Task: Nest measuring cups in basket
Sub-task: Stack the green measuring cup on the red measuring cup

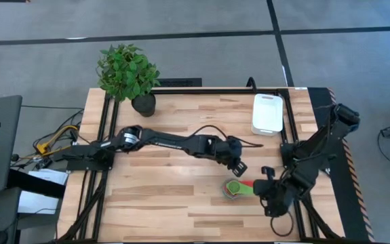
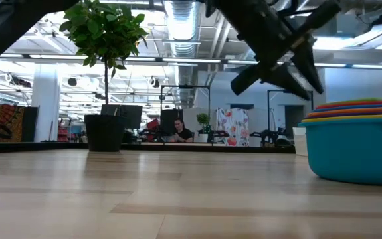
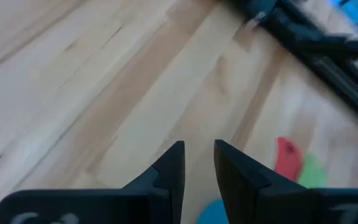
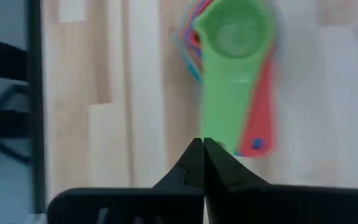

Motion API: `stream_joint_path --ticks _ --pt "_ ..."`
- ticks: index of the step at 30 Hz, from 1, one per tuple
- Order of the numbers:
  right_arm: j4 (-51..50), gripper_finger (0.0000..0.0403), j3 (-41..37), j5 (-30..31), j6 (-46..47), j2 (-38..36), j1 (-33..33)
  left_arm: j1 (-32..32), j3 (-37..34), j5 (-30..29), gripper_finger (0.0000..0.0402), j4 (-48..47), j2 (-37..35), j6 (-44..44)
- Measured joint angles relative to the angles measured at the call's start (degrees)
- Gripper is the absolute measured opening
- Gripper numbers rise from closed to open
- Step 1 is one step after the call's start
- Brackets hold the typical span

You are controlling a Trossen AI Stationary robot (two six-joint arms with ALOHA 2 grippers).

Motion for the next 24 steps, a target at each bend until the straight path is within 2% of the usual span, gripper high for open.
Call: stream_joint_path --ticks 6,15,21,24 --pt "13.14 0.0008 -4.04 -4.62 2.88 1.38 1.01 0.39 0.09 1.96 0.0073 0.21 0.20 2.22" --pt "13.14 0.0006 -4.15 -6.54 4.53 9.28 0.27 0.26 -0.07 9.49 0.0073 2.33 4.04 5.05" --pt "12.22 0.0007 -4.15 -6.25 4.57 9.82 -2.17 0.26 0.04 9.91 0.0073 3.14 4.00 8.55" --pt "9.77 0.0008 -4.15 -5.25 4.59 8.55 -3.52 0.28 0.07 11.93 0.0073 3.76 3.98 9.07"
